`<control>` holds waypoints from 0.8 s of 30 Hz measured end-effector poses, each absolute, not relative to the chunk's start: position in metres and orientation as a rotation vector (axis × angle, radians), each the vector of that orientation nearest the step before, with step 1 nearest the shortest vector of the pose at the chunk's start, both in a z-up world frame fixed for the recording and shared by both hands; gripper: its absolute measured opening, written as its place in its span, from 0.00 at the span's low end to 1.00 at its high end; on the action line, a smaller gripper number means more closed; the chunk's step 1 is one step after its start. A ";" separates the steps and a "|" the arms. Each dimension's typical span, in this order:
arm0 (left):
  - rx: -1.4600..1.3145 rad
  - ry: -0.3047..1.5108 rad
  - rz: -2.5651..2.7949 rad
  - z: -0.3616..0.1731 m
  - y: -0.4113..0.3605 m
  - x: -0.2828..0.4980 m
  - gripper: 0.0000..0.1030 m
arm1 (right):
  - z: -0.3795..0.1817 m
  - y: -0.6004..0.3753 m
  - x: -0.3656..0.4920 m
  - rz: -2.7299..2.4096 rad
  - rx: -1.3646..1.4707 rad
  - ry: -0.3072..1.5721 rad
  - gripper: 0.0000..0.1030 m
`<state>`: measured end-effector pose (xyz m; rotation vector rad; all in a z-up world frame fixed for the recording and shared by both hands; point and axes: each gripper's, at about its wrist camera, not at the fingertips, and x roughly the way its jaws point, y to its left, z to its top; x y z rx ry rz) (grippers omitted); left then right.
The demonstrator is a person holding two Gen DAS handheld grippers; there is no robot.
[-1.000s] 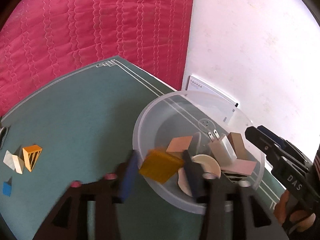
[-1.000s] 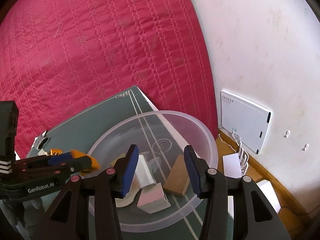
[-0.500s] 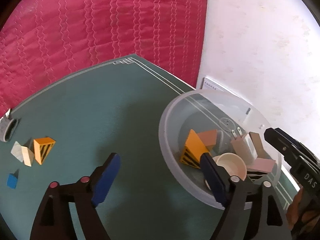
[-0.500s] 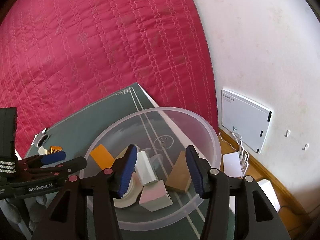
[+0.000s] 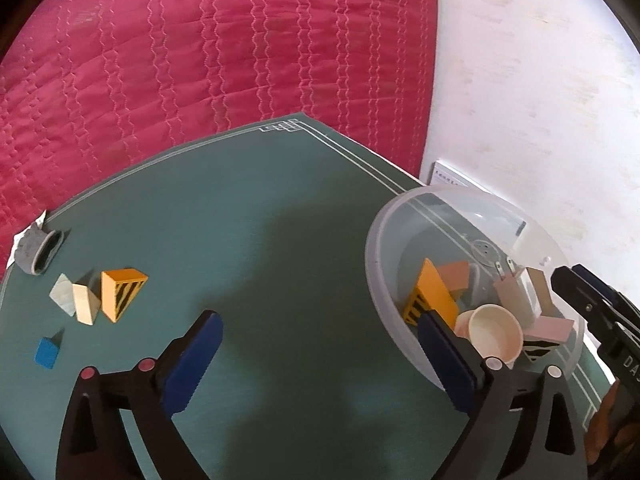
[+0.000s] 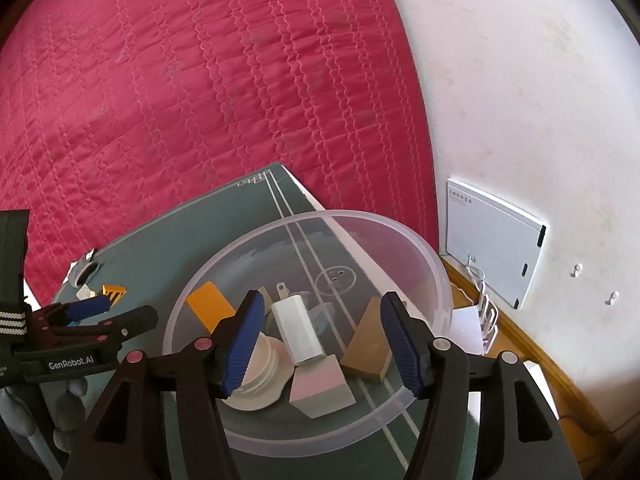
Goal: Organize rigid objects
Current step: 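Carry the orange cube into the clear bowl and open the left gripper, then move both grippers back over the table toward the remaining blocks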
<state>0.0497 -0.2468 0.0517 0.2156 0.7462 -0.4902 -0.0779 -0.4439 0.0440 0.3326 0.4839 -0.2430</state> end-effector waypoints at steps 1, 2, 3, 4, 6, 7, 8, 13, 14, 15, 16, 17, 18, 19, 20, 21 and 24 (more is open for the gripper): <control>0.215 0.744 -0.486 0.052 -0.246 0.050 0.98 | 0.044 -0.443 -0.078 -0.242 0.329 0.486 0.60; 0.215 0.742 -0.480 0.052 -0.244 0.050 0.99 | 0.044 -0.442 -0.077 -0.240 0.326 0.488 0.60; 0.215 0.740 -0.475 0.052 -0.243 0.050 0.99 | 0.044 -0.440 -0.077 -0.239 0.323 0.489 0.60; 0.216 0.739 -0.469 0.052 -0.242 0.050 0.99 | 0.044 -0.439 -0.077 -0.238 0.317 0.489 0.60; 0.221 0.738 -0.457 0.052 -0.239 0.050 0.99 | 0.045 -0.435 -0.078 -0.235 0.306 0.488 0.61; 0.224 0.737 -0.449 0.051 -0.237 0.051 0.99 | 0.045 -0.434 -0.077 -0.234 0.303 0.488 0.61; 0.226 0.736 -0.442 0.051 -0.236 0.051 0.99 | 0.045 -0.432 -0.078 -0.232 0.297 0.488 0.62; 0.219 0.740 -0.419 0.050 -0.227 0.054 0.99 | 0.045 -0.424 -0.077 -0.221 0.283 0.491 0.64; 0.218 0.740 -0.415 0.050 -0.225 0.054 0.99 | 0.045 -0.423 -0.077 -0.219 0.281 0.492 0.65; 0.217 0.740 -0.410 0.050 -0.224 0.054 0.99 | 0.045 -0.422 -0.077 -0.218 0.278 0.492 0.65; 0.217 0.741 -0.406 0.050 -0.222 0.054 0.99 | 0.046 -0.421 -0.077 -0.216 0.276 0.492 0.66; 0.217 0.741 -0.404 0.050 -0.221 0.054 0.99 | 0.046 -0.419 -0.077 -0.212 0.273 0.492 0.67; 0.218 0.741 -0.399 0.050 -0.219 0.055 0.99 | 0.047 -0.418 -0.077 -0.210 0.272 0.492 0.67; 0.219 0.741 -0.396 0.050 -0.218 0.054 0.99 | 0.047 -0.416 -0.077 -0.205 0.269 0.492 0.68; 0.220 0.740 -0.393 0.050 -0.216 0.054 0.99 | 0.048 -0.414 -0.076 -0.200 0.265 0.491 0.68; 0.221 0.739 -0.387 0.050 -0.214 0.054 0.99 | 0.048 -0.412 -0.076 -0.197 0.262 0.491 0.69; 0.219 0.739 -0.374 0.050 -0.205 0.057 0.99 | 0.050 -0.404 -0.076 -0.182 0.245 0.489 0.69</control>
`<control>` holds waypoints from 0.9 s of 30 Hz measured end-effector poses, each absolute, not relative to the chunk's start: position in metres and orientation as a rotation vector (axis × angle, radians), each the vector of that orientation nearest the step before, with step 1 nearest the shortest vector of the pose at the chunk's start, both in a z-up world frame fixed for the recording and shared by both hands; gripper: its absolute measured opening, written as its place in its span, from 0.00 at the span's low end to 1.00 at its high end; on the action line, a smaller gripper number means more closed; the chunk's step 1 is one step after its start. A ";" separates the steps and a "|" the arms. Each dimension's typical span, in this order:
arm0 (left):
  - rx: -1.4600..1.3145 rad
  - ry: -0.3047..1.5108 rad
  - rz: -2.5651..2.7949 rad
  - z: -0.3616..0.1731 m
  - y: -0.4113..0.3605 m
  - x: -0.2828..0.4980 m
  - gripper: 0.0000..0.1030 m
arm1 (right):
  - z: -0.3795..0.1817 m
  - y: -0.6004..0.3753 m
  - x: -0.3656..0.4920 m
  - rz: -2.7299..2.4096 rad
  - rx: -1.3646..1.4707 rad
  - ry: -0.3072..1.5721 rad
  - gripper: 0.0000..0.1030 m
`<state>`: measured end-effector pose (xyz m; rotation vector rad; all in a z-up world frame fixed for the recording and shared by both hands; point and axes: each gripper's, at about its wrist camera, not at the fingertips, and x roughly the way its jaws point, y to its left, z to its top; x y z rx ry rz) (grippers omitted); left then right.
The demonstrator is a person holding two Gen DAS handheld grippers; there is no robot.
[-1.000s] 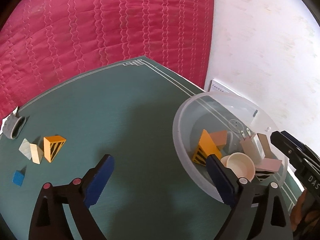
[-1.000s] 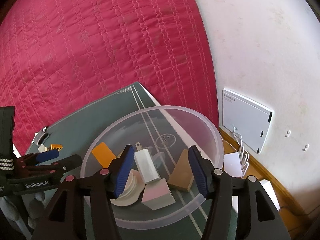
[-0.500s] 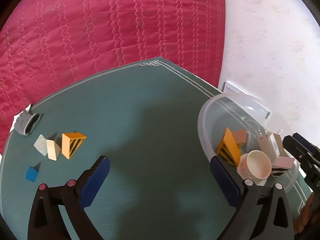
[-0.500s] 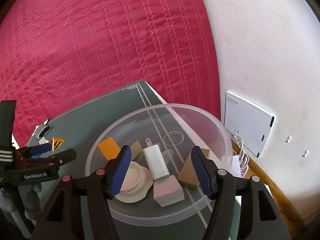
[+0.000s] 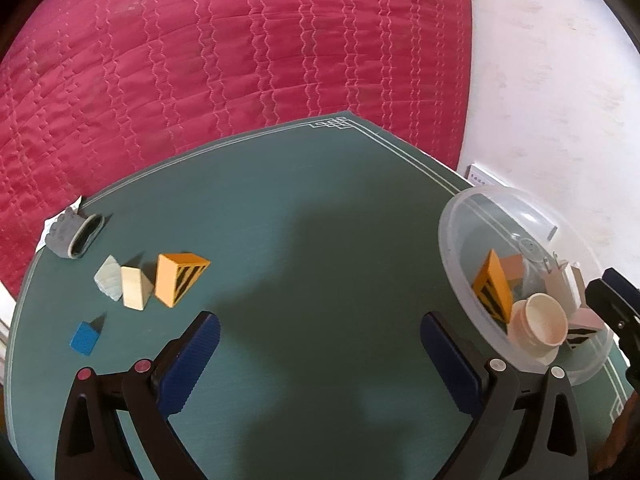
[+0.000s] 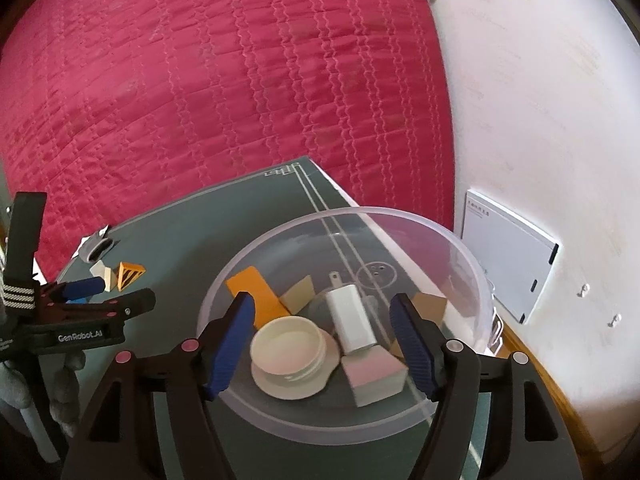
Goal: Organize rigid objects
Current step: 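Move both grippers back over the table toward the remaining blocks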
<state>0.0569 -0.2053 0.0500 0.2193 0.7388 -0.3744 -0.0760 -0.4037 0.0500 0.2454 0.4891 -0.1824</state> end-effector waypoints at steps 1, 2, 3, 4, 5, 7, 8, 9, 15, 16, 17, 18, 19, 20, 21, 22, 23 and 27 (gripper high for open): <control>0.219 0.739 -0.369 0.050 -0.203 0.057 0.99 | 0.050 -0.402 -0.076 -0.179 0.243 0.489 0.69; 0.218 0.740 -0.364 0.049 -0.200 0.058 0.99 | 0.051 -0.398 -0.076 -0.172 0.238 0.489 0.69; 0.217 0.740 -0.356 0.049 -0.195 0.059 0.99 | 0.052 -0.396 -0.076 -0.166 0.235 0.490 0.69; 0.217 0.741 -0.350 0.049 -0.192 0.059 0.99 | 0.052 -0.394 -0.075 -0.162 0.233 0.490 0.70; 0.216 0.742 -0.343 0.048 -0.188 0.060 0.99 | 0.053 -0.391 -0.075 -0.154 0.228 0.491 0.70; 0.211 0.745 -0.327 0.047 -0.180 0.062 0.99 | 0.054 -0.384 -0.074 -0.140 0.220 0.493 0.70; 0.208 0.747 -0.320 0.047 -0.176 0.062 0.99 | 0.054 -0.380 -0.073 -0.131 0.215 0.496 0.70; 0.205 0.750 -0.309 0.045 -0.171 0.062 0.99 | 0.055 -0.376 -0.071 -0.122 0.210 0.499 0.70; 0.187 0.766 -0.248 0.043 -0.142 0.066 0.99 | 0.059 -0.348 -0.063 -0.054 0.175 0.511 0.70; 0.184 0.767 -0.239 0.043 -0.138 0.067 0.99 | 0.059 -0.344 -0.061 -0.045 0.173 0.511 0.70; 0.182 0.768 -0.230 0.043 -0.133 0.069 0.99 | 0.061 -0.338 -0.059 -0.028 0.170 0.513 0.71; 0.179 0.768 -0.220 0.043 -0.128 0.069 0.99 | 0.061 -0.335 -0.057 -0.019 0.168 0.514 0.71; 0.176 0.768 -0.206 0.043 -0.120 0.070 0.99 | 0.062 -0.330 -0.054 -0.006 0.165 0.516 0.71; 0.174 0.768 -0.198 0.043 -0.116 0.071 0.99 | 0.063 -0.324 -0.051 0.012 0.161 0.521 0.72; 0.169 0.769 -0.185 0.043 -0.110 0.071 0.99 | 0.063 -0.320 -0.048 0.022 0.159 0.524 0.72; 0.161 0.771 -0.171 0.043 -0.102 0.072 0.99 | 0.063 -0.315 -0.045 0.034 0.157 0.530 0.73; 0.154 0.773 -0.159 0.042 -0.096 0.073 0.99 | 0.063 -0.309 -0.041 0.051 0.155 0.538 0.73; 0.122 0.782 -0.110 0.041 -0.069 0.079 0.99 | 0.060 -0.290 -0.028 0.110 0.162 0.576 0.73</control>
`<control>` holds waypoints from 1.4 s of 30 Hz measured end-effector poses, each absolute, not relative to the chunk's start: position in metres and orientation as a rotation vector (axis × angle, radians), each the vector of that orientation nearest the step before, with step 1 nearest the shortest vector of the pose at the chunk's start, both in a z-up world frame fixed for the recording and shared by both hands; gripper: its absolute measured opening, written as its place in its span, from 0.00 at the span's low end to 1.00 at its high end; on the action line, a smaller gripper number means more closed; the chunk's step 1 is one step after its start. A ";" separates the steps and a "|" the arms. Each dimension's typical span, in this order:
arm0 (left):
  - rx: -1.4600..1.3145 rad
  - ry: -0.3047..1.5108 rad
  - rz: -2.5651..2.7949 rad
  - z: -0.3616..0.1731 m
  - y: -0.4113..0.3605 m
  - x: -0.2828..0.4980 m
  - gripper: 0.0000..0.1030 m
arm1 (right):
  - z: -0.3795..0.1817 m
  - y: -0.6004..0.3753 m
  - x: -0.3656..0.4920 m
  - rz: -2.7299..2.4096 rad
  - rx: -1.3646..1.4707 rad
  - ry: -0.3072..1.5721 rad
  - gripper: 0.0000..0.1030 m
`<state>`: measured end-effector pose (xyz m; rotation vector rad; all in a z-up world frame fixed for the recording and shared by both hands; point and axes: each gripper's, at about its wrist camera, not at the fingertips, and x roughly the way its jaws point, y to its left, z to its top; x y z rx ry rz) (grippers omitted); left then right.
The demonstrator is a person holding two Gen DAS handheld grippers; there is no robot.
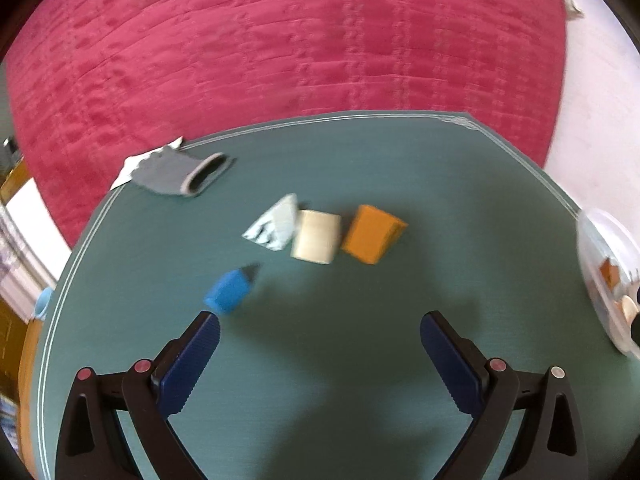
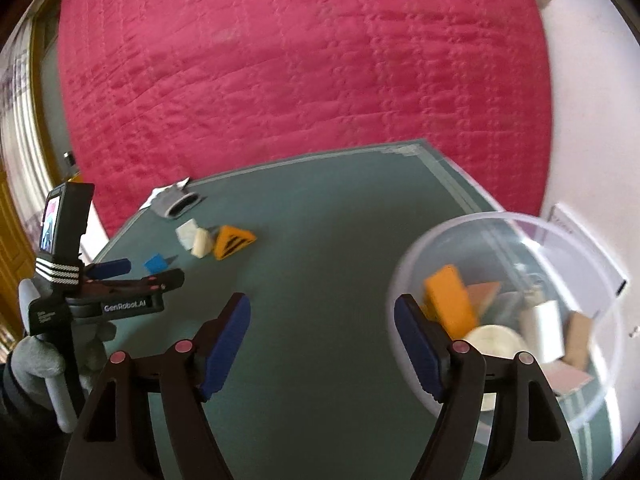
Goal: Organize rigid objects
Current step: 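Move both grippers back over the table toward the remaining blocks, then grasp the orange black-striped triangular block with the right gripper and lift it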
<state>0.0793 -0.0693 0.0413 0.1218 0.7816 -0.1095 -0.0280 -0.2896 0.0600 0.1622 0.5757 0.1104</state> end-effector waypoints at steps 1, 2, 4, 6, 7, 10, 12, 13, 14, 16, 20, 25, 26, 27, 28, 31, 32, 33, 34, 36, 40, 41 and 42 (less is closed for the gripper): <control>0.112 0.784 -0.099 0.041 -0.063 0.081 0.99 | 0.058 -0.284 -0.023 0.130 0.170 0.590 0.73; 0.096 0.787 -0.084 0.041 -0.055 0.083 0.99 | 0.057 -0.280 -0.018 0.142 0.174 0.602 0.74; 0.074 0.793 -0.063 0.040 -0.043 0.088 0.99 | 0.055 -0.273 -0.009 0.160 0.183 0.627 0.74; 0.048 0.799 -0.040 0.040 -0.031 0.091 0.99 | 0.051 -0.267 0.000 0.179 0.194 0.647 0.74; 0.040 0.801 -0.033 0.040 -0.028 0.092 0.99 | 0.050 -0.263 0.006 0.189 0.199 0.659 0.74; 0.017 0.809 -0.012 0.038 -0.017 0.094 0.99 | 0.045 -0.249 0.023 0.210 0.194 0.684 0.74; 0.006 0.815 0.001 0.036 -0.013 0.095 0.99 | 0.042 -0.238 0.035 0.221 0.185 0.699 0.74; 0.004 0.818 0.007 0.034 -0.011 0.095 0.99 | 0.041 -0.234 0.042 0.230 0.185 0.707 0.74; 0.001 0.820 0.013 0.033 -0.009 0.097 0.99 | 0.039 -0.228 0.052 0.245 0.187 0.720 0.74; -0.007 0.825 0.029 0.031 -0.005 0.097 0.99 | 0.038 -0.223 0.064 0.250 0.196 0.734 0.74; -0.018 0.824 0.052 0.029 0.002 0.097 0.99 | 0.034 -0.211 0.097 0.267 0.229 0.770 0.74; -0.027 0.824 0.078 0.028 0.007 0.097 0.99 | 0.025 -0.199 0.132 0.255 0.263 0.807 0.74; -0.028 0.825 0.080 0.028 0.009 0.098 0.99 | 0.024 -0.197 0.136 0.255 0.264 0.809 0.74; -0.030 0.826 0.084 0.027 0.010 0.098 0.99 | 0.023 -0.193 0.142 0.253 0.265 0.811 0.74; -0.033 0.826 0.088 0.027 0.012 0.099 0.99 | 0.023 -0.191 0.144 0.251 0.265 0.812 0.74; -0.049 0.831 0.100 0.026 0.018 0.100 0.99 | 0.021 -0.184 0.153 0.256 0.268 0.815 0.74; -0.053 0.833 0.101 0.026 0.019 0.101 0.99 | 0.021 -0.180 0.154 0.258 0.259 0.807 0.74; -0.057 0.834 0.103 0.026 0.021 0.101 0.99 | 0.022 -0.178 0.153 0.260 0.252 0.800 0.74; -0.060 0.835 0.106 0.025 0.023 0.101 0.99 | 0.024 -0.175 0.152 0.267 0.235 0.783 0.74; -0.063 0.838 0.112 0.024 0.024 0.102 0.99 | 0.026 -0.170 0.149 0.284 0.215 0.770 0.74; -0.065 0.848 0.118 0.021 0.025 0.102 0.99 | 0.021 -0.168 0.153 0.270 0.212 0.786 0.74; -0.065 0.847 0.118 0.021 0.025 0.102 0.99 | 0.020 -0.170 0.156 0.259 0.222 0.794 0.74; -0.064 0.846 0.118 0.022 0.025 0.102 0.99 | 0.019 -0.172 0.159 0.251 0.238 0.796 0.74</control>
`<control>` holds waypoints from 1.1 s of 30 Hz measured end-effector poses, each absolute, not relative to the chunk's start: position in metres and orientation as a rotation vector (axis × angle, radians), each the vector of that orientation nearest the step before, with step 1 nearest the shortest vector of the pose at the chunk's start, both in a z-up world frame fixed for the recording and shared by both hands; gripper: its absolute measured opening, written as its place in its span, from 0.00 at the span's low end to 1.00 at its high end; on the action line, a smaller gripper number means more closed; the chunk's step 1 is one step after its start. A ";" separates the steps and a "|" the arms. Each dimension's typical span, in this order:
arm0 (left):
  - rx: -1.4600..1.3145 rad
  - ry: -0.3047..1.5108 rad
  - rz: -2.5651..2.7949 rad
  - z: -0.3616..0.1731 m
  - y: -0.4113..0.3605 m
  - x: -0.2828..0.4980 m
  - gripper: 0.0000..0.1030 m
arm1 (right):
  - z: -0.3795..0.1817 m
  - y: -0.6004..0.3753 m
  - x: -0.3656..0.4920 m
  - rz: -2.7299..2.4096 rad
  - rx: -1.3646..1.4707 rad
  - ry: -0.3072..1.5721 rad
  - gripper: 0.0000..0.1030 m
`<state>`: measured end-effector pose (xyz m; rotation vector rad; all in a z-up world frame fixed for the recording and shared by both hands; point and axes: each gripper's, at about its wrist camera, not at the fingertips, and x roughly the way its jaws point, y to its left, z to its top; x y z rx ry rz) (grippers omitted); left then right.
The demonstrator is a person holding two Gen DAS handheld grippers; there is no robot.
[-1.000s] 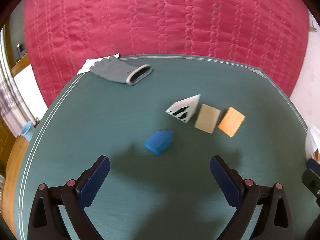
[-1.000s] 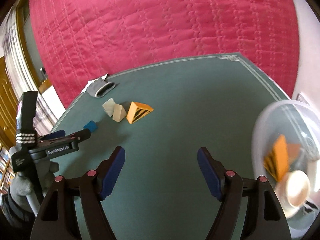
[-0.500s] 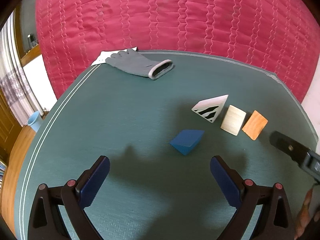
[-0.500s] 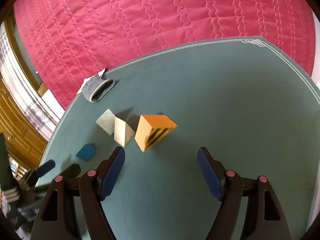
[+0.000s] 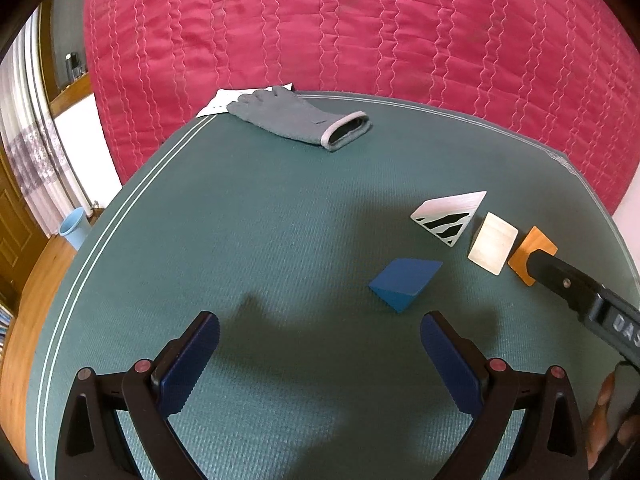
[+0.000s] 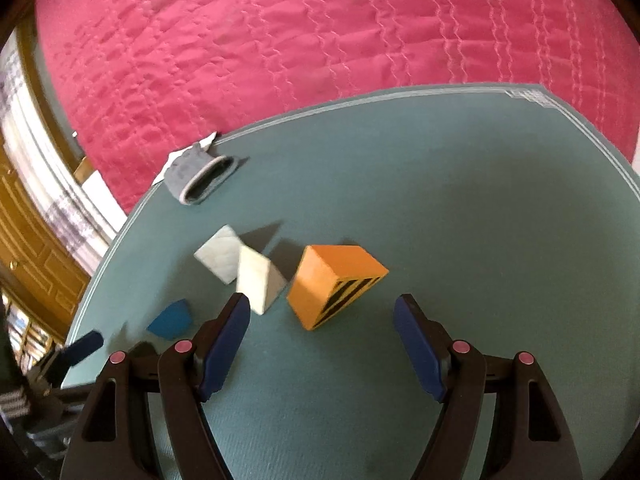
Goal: Organize rigid objects
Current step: 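Grasp the orange black-striped triangular block with the right gripper and lift it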
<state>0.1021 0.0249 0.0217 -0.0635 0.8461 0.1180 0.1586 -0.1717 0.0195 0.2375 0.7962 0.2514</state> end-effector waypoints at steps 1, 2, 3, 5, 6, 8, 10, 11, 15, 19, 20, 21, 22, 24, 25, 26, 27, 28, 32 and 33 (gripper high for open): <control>-0.063 0.845 0.119 0.022 0.025 0.102 0.99 | 0.020 -0.172 0.160 0.246 0.243 0.793 0.74; -0.062 0.845 0.119 0.022 0.025 0.102 0.99 | 0.021 -0.173 0.162 0.236 0.247 0.789 0.74; -0.061 0.846 0.119 0.021 0.024 0.102 0.99 | 0.023 -0.173 0.163 0.231 0.250 0.784 0.74; -0.062 0.846 0.120 0.021 0.024 0.102 0.99 | 0.024 -0.171 0.170 0.226 0.250 0.780 0.74; -0.064 0.846 0.119 0.021 0.025 0.102 0.99 | 0.024 -0.169 0.174 0.216 0.247 0.783 0.74; -0.067 0.847 0.119 0.021 0.025 0.102 0.99 | 0.022 -0.165 0.180 0.189 0.234 0.794 0.73; -0.071 0.848 0.118 0.021 0.026 0.102 0.99 | 0.021 -0.161 0.184 0.168 0.211 0.796 0.73; -0.072 0.849 0.117 0.020 0.027 0.102 0.99 | 0.022 -0.158 0.185 0.165 0.200 0.796 0.70; -0.078 0.853 0.116 0.020 0.028 0.102 0.99 | 0.021 -0.155 0.186 0.167 0.178 0.798 0.68; -0.081 0.854 0.117 0.020 0.028 0.102 0.99 | 0.020 -0.156 0.183 0.186 0.167 0.798 0.63; -0.080 0.854 0.117 0.020 0.028 0.102 0.99 | 0.020 -0.156 0.182 0.191 0.165 0.799 0.63; -0.080 0.854 0.117 0.020 0.028 0.102 0.99 | 0.020 -0.156 0.180 0.194 0.162 0.800 0.63; -0.081 0.855 0.117 0.020 0.028 0.102 0.99 | 0.020 -0.156 0.179 0.196 0.155 0.802 0.63; -0.082 0.855 0.118 0.020 0.029 0.102 0.99 | 0.019 -0.157 0.176 0.196 0.139 0.804 0.63; -0.083 0.855 0.118 0.020 0.029 0.102 0.99 | 0.019 -0.157 0.174 0.195 0.134 0.805 0.60; -0.083 0.856 0.119 0.020 0.029 0.102 0.99 | 0.019 -0.158 0.173 0.191 0.125 0.807 0.56; -0.084 0.856 0.120 0.020 0.029 0.103 0.99 | 0.019 -0.160 0.172 0.188 0.120 0.809 0.54; -0.084 0.856 0.120 0.020 0.029 0.103 0.99 | 0.019 -0.161 0.172 0.184 0.112 0.810 0.50; -0.083 0.857 0.119 0.020 0.030 0.103 0.99 | 0.019 -0.166 0.168 0.169 0.091 0.811 0.49; -0.083 0.857 0.119 0.020 0.030 0.103 0.99 | 0.019 -0.166 0.168 0.162 0.088 0.812 0.49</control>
